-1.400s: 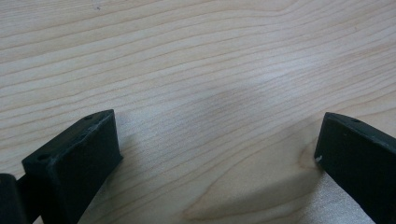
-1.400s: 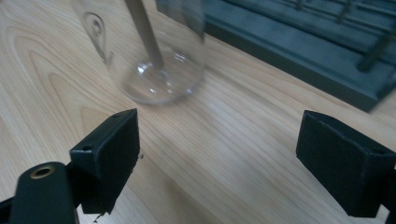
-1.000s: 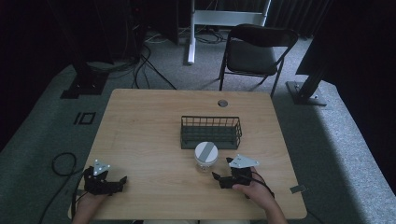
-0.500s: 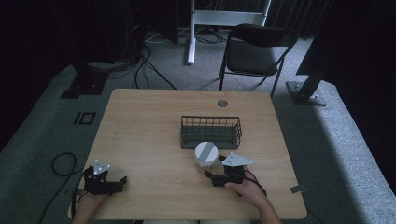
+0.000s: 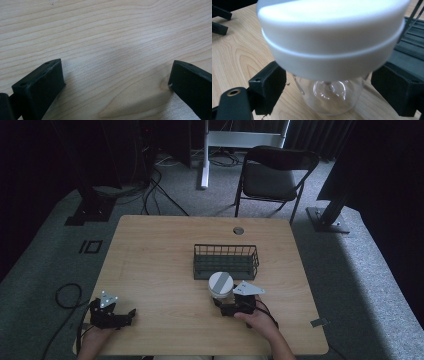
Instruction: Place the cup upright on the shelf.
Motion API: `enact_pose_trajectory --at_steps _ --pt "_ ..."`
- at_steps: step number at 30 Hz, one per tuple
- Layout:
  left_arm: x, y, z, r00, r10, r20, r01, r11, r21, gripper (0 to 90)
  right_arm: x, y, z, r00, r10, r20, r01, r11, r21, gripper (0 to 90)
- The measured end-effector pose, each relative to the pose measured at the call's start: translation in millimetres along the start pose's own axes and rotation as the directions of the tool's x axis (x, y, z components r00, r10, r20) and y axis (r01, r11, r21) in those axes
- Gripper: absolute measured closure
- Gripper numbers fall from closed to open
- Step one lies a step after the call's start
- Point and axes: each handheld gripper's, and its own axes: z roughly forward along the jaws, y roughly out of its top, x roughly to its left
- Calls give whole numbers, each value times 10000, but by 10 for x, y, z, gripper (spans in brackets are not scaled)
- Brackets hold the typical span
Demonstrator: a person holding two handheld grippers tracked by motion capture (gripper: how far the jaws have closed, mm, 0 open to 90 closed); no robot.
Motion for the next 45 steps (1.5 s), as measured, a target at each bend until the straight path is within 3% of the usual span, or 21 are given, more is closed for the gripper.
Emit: enact_pose_trajectory --at_steps 21,28,32,45 --pt "0 0 0 10000 2 -1 -2 10000 -2 2 7 51 143 9999 101 4 -101 9987 -493 136" --pt "0 0 0 10000 1 0 -1 10000 0 2 27 67 166 9995 -247 216 258 9982 -534 166" --pt "0 0 0 10000 1 0 -1 10000 -2 2 23 74 168 9995 -142 266 156 9985 -528 172" --pt "0 0 0 10000 0 1 0 10000 0 2 34 139 125 9985 -409 360 429 9974 -573 178"
